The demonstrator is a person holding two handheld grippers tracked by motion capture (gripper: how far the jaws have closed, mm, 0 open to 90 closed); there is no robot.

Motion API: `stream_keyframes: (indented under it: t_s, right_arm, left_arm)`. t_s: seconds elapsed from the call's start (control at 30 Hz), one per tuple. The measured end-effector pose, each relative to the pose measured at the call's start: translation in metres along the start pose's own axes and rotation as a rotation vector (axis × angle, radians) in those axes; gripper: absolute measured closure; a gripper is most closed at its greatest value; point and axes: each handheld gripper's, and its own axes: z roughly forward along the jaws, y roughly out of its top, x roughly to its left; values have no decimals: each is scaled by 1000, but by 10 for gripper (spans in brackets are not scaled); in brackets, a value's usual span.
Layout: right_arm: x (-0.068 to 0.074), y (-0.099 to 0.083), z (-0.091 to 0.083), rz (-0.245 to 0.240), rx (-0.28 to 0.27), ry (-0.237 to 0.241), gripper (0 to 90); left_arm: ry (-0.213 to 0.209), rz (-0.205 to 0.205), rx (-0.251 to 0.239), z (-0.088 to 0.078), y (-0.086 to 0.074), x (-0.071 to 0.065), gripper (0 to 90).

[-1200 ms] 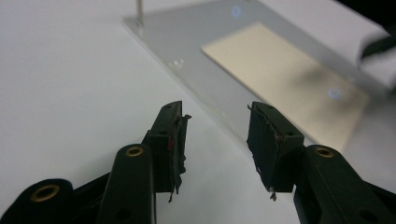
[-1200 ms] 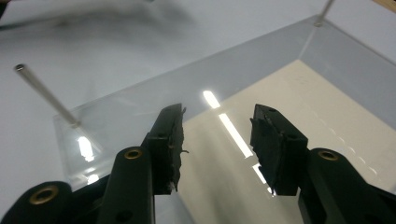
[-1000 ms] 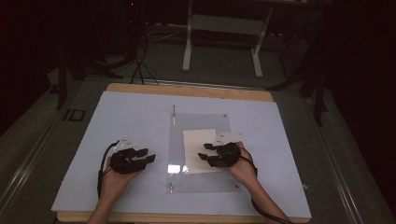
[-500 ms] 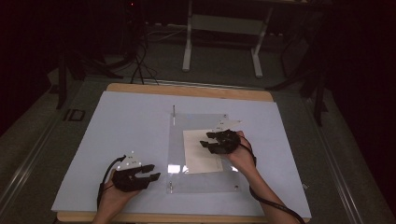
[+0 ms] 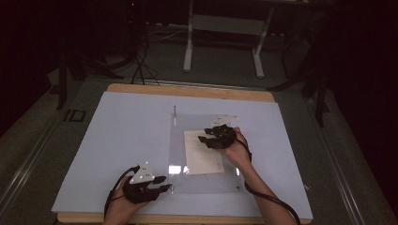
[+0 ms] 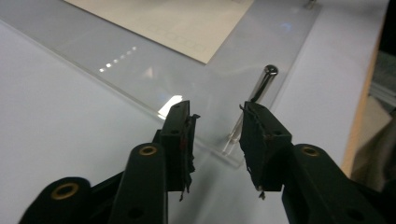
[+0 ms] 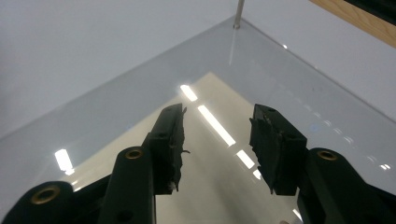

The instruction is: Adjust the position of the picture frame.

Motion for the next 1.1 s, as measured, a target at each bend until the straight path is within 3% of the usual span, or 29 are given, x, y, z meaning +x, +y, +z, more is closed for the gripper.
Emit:
stream_keyframes:
  t_s: [0.13,0.3,0.4,0.5,0.53,0.67,0.83,0.9,0.97,1.1]
  right_arm:
    - [-5,11,13,-3,10,3,554]
    - [-11,23,29,-3,14,-7,586]
    - [-16,34,41,-6,5,-31,657]
    - [-18,38,46,0,-3,-42,666]
    - [-21,44,55,16,-15,-48,703]
    - [-24,53,71,30,-13,-55,715]
    - [-24,68,92,63,-18,-54,708]
    - [-24,71,96,63,-15,-54,708]
    - [-24,76,106,69,-7,-64,704]
    - [-26,81,121,97,-2,-74,705]
  left_arm:
    - [-17,1,12,1,-2,-3,619]
    - [-35,36,22,8,1,-9,629]
    - [-63,25,12,13,3,-9,724]
    - [-66,22,8,13,3,-9,753]
    - [-25,47,16,16,4,-12,807]
    - [7,70,18,16,4,-16,838]
    - [-15,17,-6,17,3,-16,784]
    - [-15,17,-6,17,3,-16,764]
    - [10,36,-4,19,4,-20,758]
    - [22,33,-13,21,4,-19,787]
